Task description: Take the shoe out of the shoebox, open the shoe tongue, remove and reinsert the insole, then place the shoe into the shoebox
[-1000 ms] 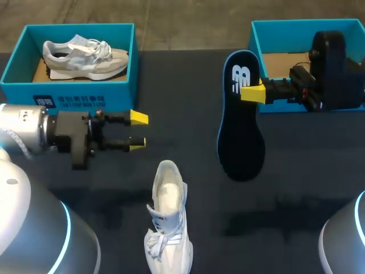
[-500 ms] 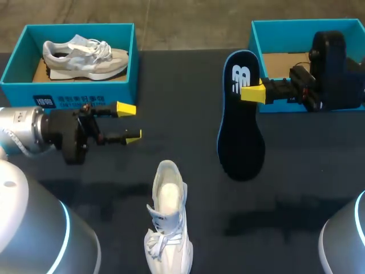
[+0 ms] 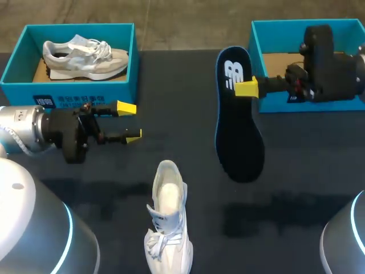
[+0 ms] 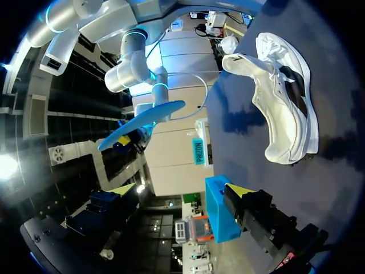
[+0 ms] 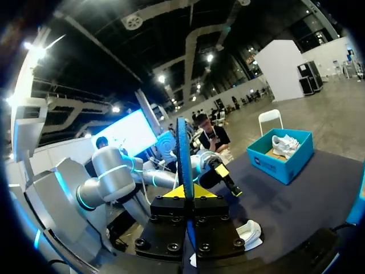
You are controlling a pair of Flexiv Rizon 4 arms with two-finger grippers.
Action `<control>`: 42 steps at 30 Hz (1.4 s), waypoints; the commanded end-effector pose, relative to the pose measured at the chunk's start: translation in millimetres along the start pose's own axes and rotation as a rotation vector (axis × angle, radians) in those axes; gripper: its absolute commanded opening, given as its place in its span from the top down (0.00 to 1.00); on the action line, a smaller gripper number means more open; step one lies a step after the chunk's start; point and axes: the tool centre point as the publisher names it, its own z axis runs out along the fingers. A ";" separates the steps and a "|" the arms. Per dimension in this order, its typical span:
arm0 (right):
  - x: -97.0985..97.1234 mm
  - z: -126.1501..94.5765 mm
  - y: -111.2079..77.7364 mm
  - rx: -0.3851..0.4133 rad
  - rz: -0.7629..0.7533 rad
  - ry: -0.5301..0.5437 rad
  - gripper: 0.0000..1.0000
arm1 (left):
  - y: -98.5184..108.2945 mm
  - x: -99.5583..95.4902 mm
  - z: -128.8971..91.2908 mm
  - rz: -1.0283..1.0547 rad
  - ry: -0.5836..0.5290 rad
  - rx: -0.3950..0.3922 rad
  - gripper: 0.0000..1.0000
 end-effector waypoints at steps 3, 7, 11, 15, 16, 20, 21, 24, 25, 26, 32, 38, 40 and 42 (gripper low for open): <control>-50.6 33.7 34.9 0.077 0.073 0.048 1.00 | -0.4 0.2 0.6 0.001 0.000 -0.002 0.00; -75.1 46.1 39.7 0.145 0.145 0.042 1.00 | -0.4 0.2 0.6 0.001 0.000 -0.002 0.00; -98.0 58.5 42.2 0.163 0.227 0.044 1.00 | -0.4 0.2 0.6 0.001 0.000 -0.002 0.00; -112.9 63.7 41.1 0.149 0.289 0.040 1.00 | -0.4 0.2 0.6 0.001 0.000 -0.002 0.00; -112.9 63.7 41.1 0.149 0.289 0.040 1.00 | -0.4 0.2 0.6 0.001 0.000 -0.002 0.00; -112.9 63.7 41.1 0.149 0.289 0.040 1.00 | -0.4 0.2 0.6 0.001 0.000 -0.002 0.00; -112.9 63.7 41.1 0.149 0.289 0.040 1.00 | -0.4 0.2 0.6 0.001 0.000 -0.002 0.00; -112.9 63.7 41.1 0.149 0.289 0.040 1.00 | -0.4 0.2 0.6 0.001 0.000 -0.002 0.00; -112.9 63.7 41.1 0.149 0.289 0.040 1.00 | -0.4 0.2 0.6 0.001 0.000 -0.002 0.00; -112.9 63.7 41.1 0.149 0.289 0.040 1.00 | -0.4 0.2 0.6 0.001 0.000 -0.002 0.00; -112.9 63.7 41.1 0.149 0.289 0.040 1.00 | -0.4 0.2 0.6 0.001 0.000 -0.002 0.00; -116.6 60.3 41.4 0.122 0.349 0.023 1.00 | -0.4 0.2 0.6 0.001 0.000 -0.002 0.00; -116.6 58.8 41.3 0.102 0.404 0.020 1.00 | -0.4 0.2 0.6 0.001 0.000 -0.002 0.00; -118.1 60.0 37.8 0.108 0.444 0.016 1.00 | -0.4 0.2 0.6 0.001 0.000 -0.002 0.00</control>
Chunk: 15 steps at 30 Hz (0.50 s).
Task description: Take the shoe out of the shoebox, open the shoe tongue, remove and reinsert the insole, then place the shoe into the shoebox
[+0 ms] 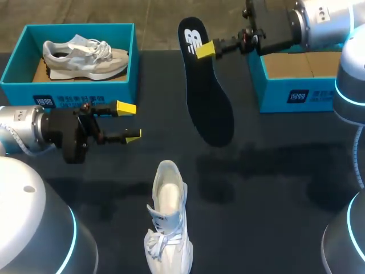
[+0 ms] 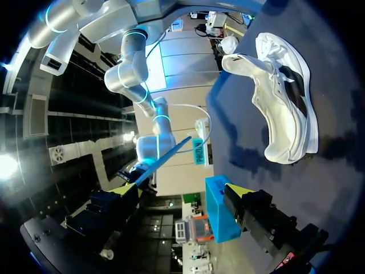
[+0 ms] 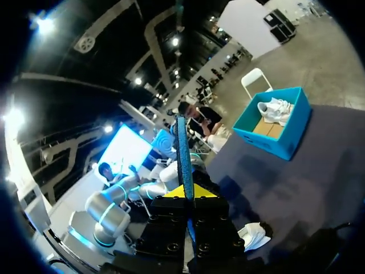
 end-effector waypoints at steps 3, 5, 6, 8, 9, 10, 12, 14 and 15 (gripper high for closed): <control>-12.0 6.0 -13.1 -0.031 0.115 -0.040 1.00 | -0.7 0.4 1.3 0.001 0.001 -0.003 0.00; -18.8 9.4 -16.1 -0.042 0.167 -0.054 1.00 | -0.7 0.4 1.3 0.001 0.001 -0.003 0.00; -23.4 11.9 -18.1 -0.042 0.192 -0.070 1.00 | -0.7 0.4 1.3 0.001 0.001 -0.003 0.00; -31.1 16.8 -21.9 -0.062 0.248 -0.070 1.00 | -0.7 0.4 1.3 0.001 0.001 -0.003 0.00; -33.6 18.6 -23.1 -0.068 0.263 -0.072 1.00 | -0.7 0.4 1.3 0.001 0.001 -0.003 0.00; -36.4 21.8 -24.8 -0.080 0.294 -0.059 1.00 | -0.7 0.4 1.3 0.001 0.001 -0.003 0.00; -41.9 25.8 -26.5 -0.085 0.333 -0.073 1.00 | -0.7 0.4 1.3 0.001 0.001 -0.003 0.00; -45.2 29.1 -26.9 -0.092 0.379 -0.052 1.00 | -0.7 0.4 1.3 0.001 0.001 -0.003 0.00; -47.3 30.7 -26.8 -0.089 0.398 -0.065 1.00 | -0.7 0.4 1.3 0.001 0.001 -0.003 0.00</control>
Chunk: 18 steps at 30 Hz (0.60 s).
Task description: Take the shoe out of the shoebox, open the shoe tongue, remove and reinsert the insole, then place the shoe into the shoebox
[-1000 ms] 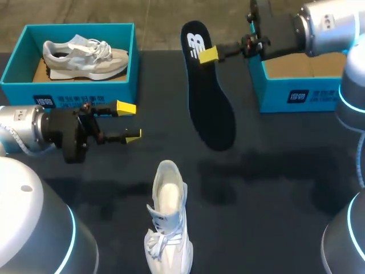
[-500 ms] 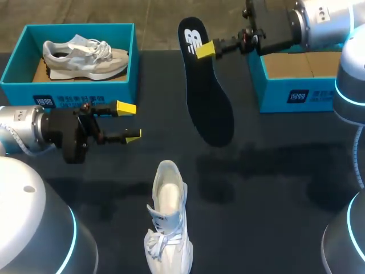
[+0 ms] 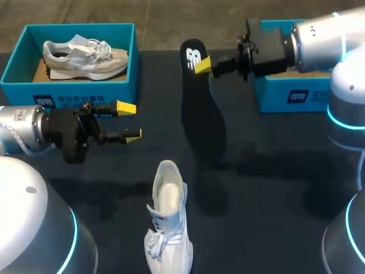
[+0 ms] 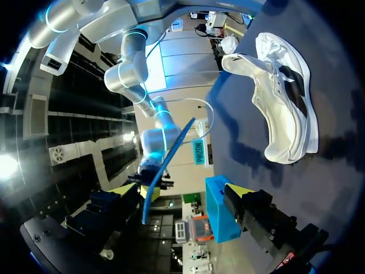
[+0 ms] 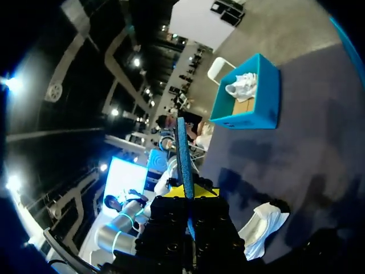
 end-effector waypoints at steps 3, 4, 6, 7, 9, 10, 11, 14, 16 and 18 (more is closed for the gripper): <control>-9.0 16.2 0.6 -0.020 0.077 -0.021 1.00 | -1.0 0.2 1.2 0.001 0.001 -0.003 0.00; -9.0 16.2 0.6 -0.020 0.077 -0.021 1.00 | -1.0 0.2 1.2 0.001 0.001 -0.003 0.00; -9.0 16.2 0.6 -0.020 0.077 -0.021 1.00 | -1.0 0.2 1.2 0.001 0.001 -0.003 0.00; -9.0 16.2 0.6 -0.020 0.077 -0.021 1.00 | -1.0 0.2 1.2 0.001 0.001 -0.003 0.00; -9.0 16.2 0.6 -0.020 0.077 -0.021 1.00 | -1.0 0.2 1.2 0.001 0.001 -0.003 0.00; -9.0 16.2 0.6 -0.020 0.077 -0.021 1.00 | -1.0 0.2 1.2 0.001 0.001 -0.003 0.00; -9.0 16.2 0.6 -0.020 0.077 -0.021 1.00 | -1.0 0.2 1.2 0.001 0.001 -0.003 0.00; -10.8 18.7 2.7 -0.012 0.096 -0.027 1.00 | -1.2 4.4 7.0 0.028 -0.016 -0.004 0.00; -14.1 22.0 6.6 -0.012 0.127 -0.013 1.00 | -0.4 4.7 9.1 0.027 -0.030 0.018 0.00; -18.4 23.4 9.2 -0.013 0.157 -0.027 1.00 | 0.4 2.7 12.5 0.034 -0.035 0.043 0.00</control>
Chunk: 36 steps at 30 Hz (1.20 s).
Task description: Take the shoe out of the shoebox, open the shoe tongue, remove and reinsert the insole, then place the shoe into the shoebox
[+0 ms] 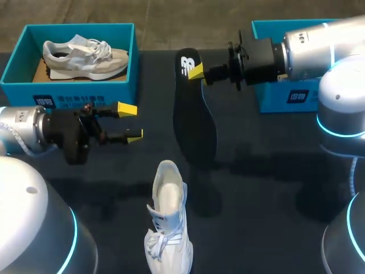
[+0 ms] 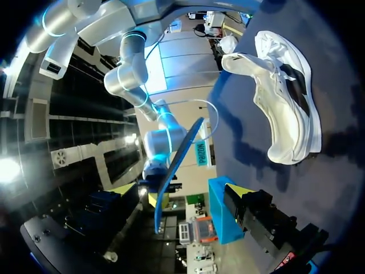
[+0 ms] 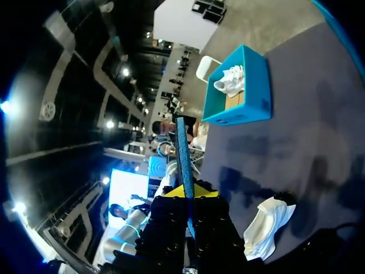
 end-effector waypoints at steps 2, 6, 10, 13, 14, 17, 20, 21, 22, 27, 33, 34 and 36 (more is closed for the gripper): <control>-8.0 10.8 9.1 0.000 0.067 0.000 1.00 | 4.7 -0.6 10.1 0.036 -0.031 0.030 0.00; -10.8 13.7 10.5 0.005 0.094 0.003 1.00 | 6.9 -12.2 16.9 0.060 -0.062 0.032 0.00; -14.4 15.8 12.5 0.001 0.123 -0.006 1.00 | 10.7 -17.3 27.3 0.075 -0.077 0.010 0.00; -16.6 18.1 13.1 -0.001 0.140 -0.003 1.00 | 13.1 -20.0 35.9 0.093 -0.084 0.003 0.00; -17.2 18.7 13.2 0.000 0.150 -0.004 1.00 | 13.6 -20.5 38.7 0.095 -0.085 0.013 0.00; -18.4 19.8 13.2 0.001 0.163 -0.002 1.00 | 17.9 -20.6 48.0 0.107 -0.085 0.011 0.00; -19.3 20.5 13.2 0.001 0.172 -0.003 1.00 | 20.8 -19.4 56.3 0.115 -0.081 0.018 0.00; -19.5 20.5 13.2 0.001 0.174 -0.003 1.00 | 21.7 -18.8 58.4 0.118 -0.082 0.019 0.00; -19.6 20.5 13.2 0.000 0.175 -0.001 1.00 | 22.6 -18.1 59.8 0.121 -0.079 0.020 0.00; -21.6 23.3 12.7 0.005 0.197 0.010 1.00 | 28.1 -14.9 66.2 0.121 -0.081 0.024 0.00; -21.8 23.9 12.3 0.005 0.199 0.010 1.00 | 34.4 -9.6 73.7 0.112 -0.092 0.027 0.01; -21.8 23.9 12.3 0.005 0.199 0.010 1.00 | 34.5 -9.1 75.1 0.112 -0.095 0.026 0.03; -21.8 23.9 12.3 0.005 0.199 0.010 1.00 | 34.0 -8.5 77.7 0.112 -0.101 0.025 0.17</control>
